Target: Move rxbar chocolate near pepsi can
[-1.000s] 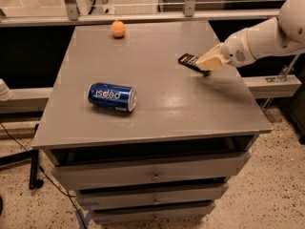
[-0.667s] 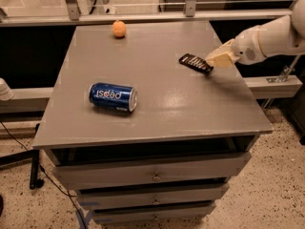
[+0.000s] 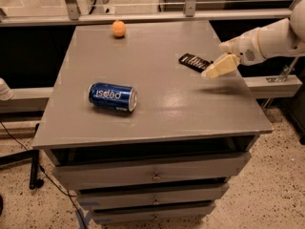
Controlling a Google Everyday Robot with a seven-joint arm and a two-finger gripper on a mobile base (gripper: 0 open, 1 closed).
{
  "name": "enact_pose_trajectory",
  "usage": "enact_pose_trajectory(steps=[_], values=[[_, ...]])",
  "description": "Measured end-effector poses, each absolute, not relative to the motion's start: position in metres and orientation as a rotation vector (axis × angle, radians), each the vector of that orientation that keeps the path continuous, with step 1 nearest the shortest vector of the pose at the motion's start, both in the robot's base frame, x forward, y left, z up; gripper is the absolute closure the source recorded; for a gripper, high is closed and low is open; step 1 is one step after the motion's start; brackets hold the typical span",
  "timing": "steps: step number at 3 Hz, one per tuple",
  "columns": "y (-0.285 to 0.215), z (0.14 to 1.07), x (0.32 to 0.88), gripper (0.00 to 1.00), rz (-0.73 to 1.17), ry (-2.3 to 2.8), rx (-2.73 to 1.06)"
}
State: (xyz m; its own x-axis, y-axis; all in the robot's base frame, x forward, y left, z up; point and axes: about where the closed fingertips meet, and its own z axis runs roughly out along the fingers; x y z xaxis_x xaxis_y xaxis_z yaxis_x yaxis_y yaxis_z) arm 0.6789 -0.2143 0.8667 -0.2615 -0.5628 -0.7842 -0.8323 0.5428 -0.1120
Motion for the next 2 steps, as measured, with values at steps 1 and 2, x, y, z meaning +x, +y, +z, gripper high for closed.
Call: enact_pose_trajectory(steps=[1, 2], values=[[-0.213, 0.857, 0.680, 0.00, 0.416, 1.969, -1.128], [-0.214, 0.845, 0.680, 0.00, 0.422, 1.991, -1.120]])
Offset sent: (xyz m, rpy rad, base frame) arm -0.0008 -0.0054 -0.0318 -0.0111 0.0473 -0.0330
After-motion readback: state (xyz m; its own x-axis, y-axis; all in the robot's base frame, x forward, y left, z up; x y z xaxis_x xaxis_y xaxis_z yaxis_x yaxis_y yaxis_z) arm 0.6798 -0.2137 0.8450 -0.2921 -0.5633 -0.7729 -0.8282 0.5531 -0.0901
